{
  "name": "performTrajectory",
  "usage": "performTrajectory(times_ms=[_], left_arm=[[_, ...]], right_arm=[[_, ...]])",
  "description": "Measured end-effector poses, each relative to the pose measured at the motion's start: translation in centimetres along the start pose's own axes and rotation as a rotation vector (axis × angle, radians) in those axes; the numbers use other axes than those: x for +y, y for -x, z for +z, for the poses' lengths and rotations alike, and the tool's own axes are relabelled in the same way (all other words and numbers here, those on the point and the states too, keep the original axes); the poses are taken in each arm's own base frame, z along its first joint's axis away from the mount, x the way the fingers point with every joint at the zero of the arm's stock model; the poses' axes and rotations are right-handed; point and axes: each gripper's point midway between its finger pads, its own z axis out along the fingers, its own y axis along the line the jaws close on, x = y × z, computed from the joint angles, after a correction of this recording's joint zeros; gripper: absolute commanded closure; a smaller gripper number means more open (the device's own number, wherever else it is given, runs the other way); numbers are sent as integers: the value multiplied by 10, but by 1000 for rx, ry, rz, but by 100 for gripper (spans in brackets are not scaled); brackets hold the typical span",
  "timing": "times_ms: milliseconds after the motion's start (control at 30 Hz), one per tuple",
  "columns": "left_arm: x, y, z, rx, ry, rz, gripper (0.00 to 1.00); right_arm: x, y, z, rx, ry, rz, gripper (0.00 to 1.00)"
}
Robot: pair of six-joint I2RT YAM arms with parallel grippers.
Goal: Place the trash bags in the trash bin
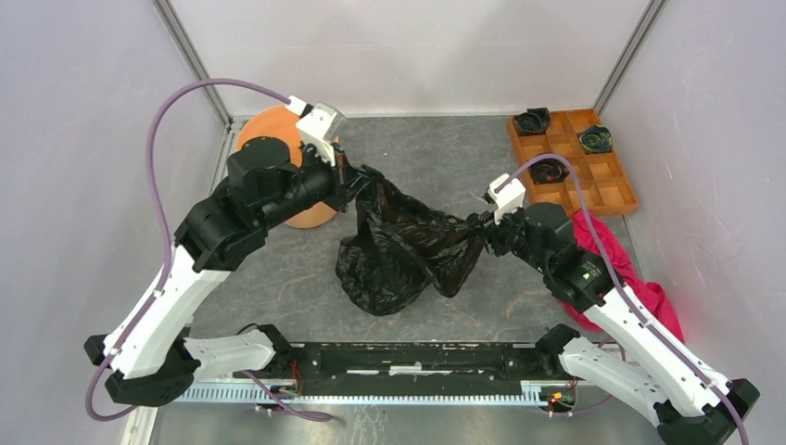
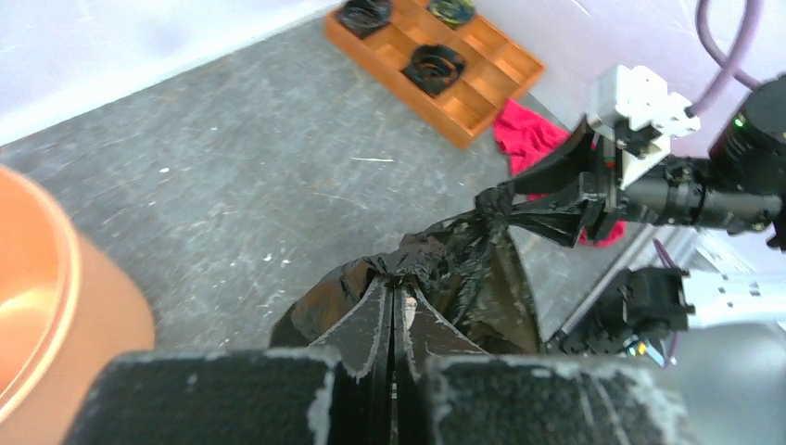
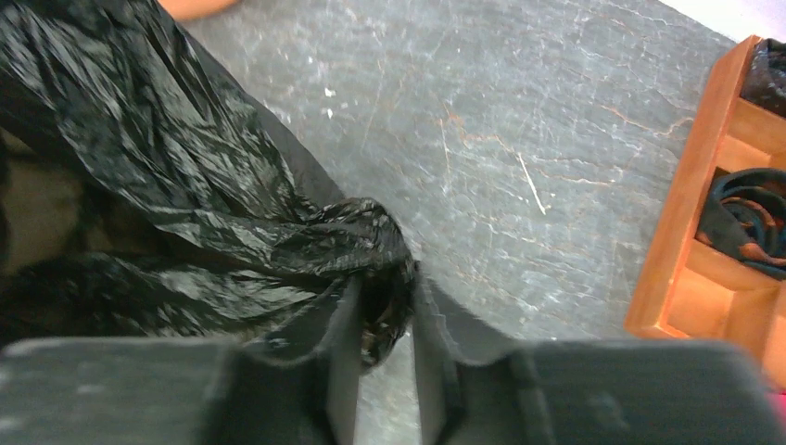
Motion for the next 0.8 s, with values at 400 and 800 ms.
performTrajectory(times_ms=[400, 800], left_arm=[[-38, -38, 33, 184, -238, 53, 98], [-43, -42, 31, 201, -277, 61, 98]], right_arm=[[18, 76, -32, -128, 155, -157, 2], [113, 5, 9, 2, 453, -221, 8]])
